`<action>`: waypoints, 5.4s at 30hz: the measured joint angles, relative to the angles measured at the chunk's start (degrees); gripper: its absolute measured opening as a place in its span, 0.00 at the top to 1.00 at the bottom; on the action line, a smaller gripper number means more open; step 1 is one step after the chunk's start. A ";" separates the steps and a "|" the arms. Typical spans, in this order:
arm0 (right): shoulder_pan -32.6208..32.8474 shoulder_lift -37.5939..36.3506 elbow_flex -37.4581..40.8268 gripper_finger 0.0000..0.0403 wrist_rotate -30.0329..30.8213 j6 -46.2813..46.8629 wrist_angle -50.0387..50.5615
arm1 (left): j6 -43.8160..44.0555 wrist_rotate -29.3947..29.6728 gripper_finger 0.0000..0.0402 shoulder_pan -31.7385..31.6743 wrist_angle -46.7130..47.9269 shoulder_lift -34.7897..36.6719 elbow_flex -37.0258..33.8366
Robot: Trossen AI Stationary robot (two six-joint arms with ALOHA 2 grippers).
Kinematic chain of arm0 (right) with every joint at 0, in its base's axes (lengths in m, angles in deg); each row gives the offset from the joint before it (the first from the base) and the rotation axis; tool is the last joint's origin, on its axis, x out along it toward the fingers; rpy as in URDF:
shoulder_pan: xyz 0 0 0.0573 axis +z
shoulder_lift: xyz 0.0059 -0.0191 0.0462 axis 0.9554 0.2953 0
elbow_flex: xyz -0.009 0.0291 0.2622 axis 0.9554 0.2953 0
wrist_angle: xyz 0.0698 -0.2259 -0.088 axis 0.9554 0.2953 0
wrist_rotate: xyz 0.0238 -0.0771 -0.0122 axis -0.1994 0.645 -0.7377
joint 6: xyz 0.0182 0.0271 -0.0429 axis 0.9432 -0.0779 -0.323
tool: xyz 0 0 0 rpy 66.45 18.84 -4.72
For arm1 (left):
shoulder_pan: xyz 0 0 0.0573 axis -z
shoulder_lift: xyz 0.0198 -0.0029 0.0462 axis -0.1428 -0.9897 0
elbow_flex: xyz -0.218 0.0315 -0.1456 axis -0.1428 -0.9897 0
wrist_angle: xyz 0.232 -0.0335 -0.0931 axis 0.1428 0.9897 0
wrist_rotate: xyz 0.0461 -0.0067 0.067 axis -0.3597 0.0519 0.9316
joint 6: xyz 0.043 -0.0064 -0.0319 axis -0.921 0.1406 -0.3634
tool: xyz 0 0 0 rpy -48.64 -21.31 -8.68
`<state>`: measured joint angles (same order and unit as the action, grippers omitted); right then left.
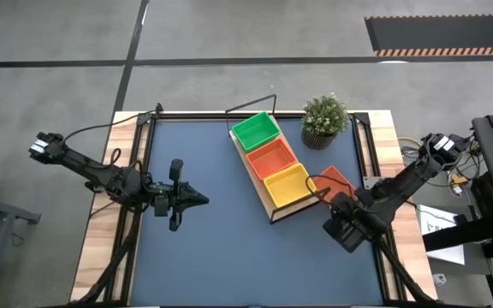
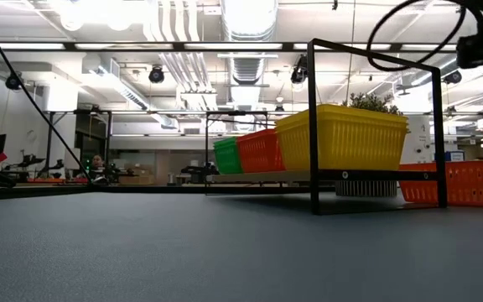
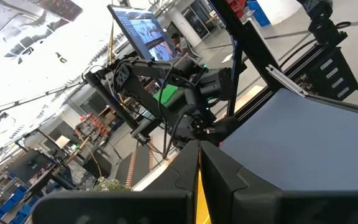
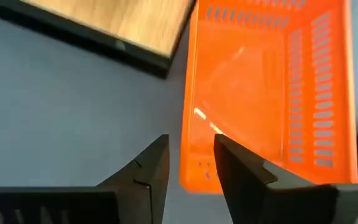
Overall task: Stack baskets on shelf by color
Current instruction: Stack the orange bin on top of the orange bin on the shelf, then return to Home Position
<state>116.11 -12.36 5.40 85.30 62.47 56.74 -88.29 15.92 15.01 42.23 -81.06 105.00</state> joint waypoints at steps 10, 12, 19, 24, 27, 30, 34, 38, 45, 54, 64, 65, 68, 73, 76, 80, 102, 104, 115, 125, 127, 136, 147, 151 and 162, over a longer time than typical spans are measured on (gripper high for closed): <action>-0.04 1.65 1.00 0.73 3.20 -1.49 -1.68 | -0.02 0.00 1.00 -0.02 0.00 -0.02 0.00; -0.04 1.95 1.12 0.72 3.15 -1.51 -2.85 | -0.02 0.00 1.00 0.00 0.00 0.00 0.00; -0.04 1.97 2.67 0.71 3.13 0.82 -4.34 | -0.20 0.00 1.00 -0.01 -0.01 -0.02 0.00; -0.04 1.97 4.57 0.74 3.13 1.42 -5.82 | -0.24 0.00 1.00 -0.01 -0.02 -0.01 0.00; -0.04 1.91 4.70 0.81 3.11 1.42 -5.81 | -0.28 0.00 1.00 0.00 -0.02 -0.01 0.00; -0.04 1.84 4.65 0.91 3.08 1.43 -5.91 | -0.27 0.00 1.00 -0.01 -0.02 -0.01 0.00; -0.04 1.84 3.66 0.97 3.08 1.35 -5.33 | -0.28 0.00 1.00 -0.02 -0.04 -0.02 0.00; -0.06 1.84 1.69 0.97 3.00 1.41 -2.07 | -0.27 0.00 1.00 -0.01 -0.07 -0.02 0.00; -0.07 1.81 -4.01 0.98 3.16 5.91 10.13 | -0.26 0.00 1.00 -0.01 -0.55 -0.02 0.00; -0.14 1.77 -14.55 0.98 3.30 6.00 23.54 | -0.26 -0.02 1.00 -0.02 -0.73 -0.02 0.00; -4.13 0.96 -24.36 0.98 14.00 -5.19 25.32 | -0.24 -0.02 1.00 -0.01 -1.38 -0.02 0.00; -4.84 0.96 -25.44 0.98 15.19 -6.74 25.22 | -0.26 -0.02 1.00 0.00 -1.42 -0.02 0.00; -7.23 0.96 -28.24 0.98 17.76 -12.44 25.09 | -0.26 -0.02 1.00 0.00 -1.38 -0.02 0.00; -11.74 0.98 -32.63 0.98 19.80 -26.33 23.00 | -0.26 -0.02 1.00 0.00 -1.36 -0.02 0.00; -14.15 0.98 -34.59 0.98 19.83 -41.81 18.21 | -0.26 -0.02 1.00 0.00 -1.38 -0.02 0.00; -17.78 0.98 -35.55 0.98 17.78 -67.42 7.28 | -0.35 -0.02 1.00 -0.01 -1.38 -0.02 0.00; -72.95 6.97 -32.64 0.98 -58.74 -142.06 -17.59 | -1.44 -0.02 1.00 0.00 -1.62 -0.02 0.00; -73.70 7.10 -30.92 0.98 -58.84 -143.05 -16.87 | -1.44 -0.02 1.00 -0.01 -1.64 -0.02 0.00; -71.68 5.18 -24.34 0.98 -47.21 -146.04 -19.67 | -1.36 -0.02 1.00 -0.02 -1.53 -0.02 0.00; -70.51 5.18 -22.47 0.97 -44.20 -144.79 -20.56 | -1.20 -0.02 1.00 -0.01 -1.47 -0.02 0.00; -70.53 5.18 -22.64 0.96 -44.17 -142.39 -20.68 | -1.20 -0.02 1.00 -0.02 -1.46 -0.02 0.00; -69.73 5.18 -22.89 0.85 -44.18 -139.59 -20.85 | -1.20 -0.02 1.00 -0.02 -1.44 -0.02 0.00; -65.25 4.90 -29.85 0.81 -43.35 -124.78 -17.55 | 0.09 -0.02 1.00 0.00 -0.21 -0.02 0.00; -57.52 -0.33 -27.16 0.95 -45.85 -120.69 -18.50 | 3.47 -0.01 1.00 1.69 10.25 1.77 -0.11; -27.04 -22.78 9.48 0.98 -19.77 -124.74 -78.05 | 18.18 -0.22 1.00 4.29 12.10 13.29 -10.15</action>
<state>89.07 -35.14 14.88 65.52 -62.27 -21.30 -70.11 15.70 19.29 54.32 -67.77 94.85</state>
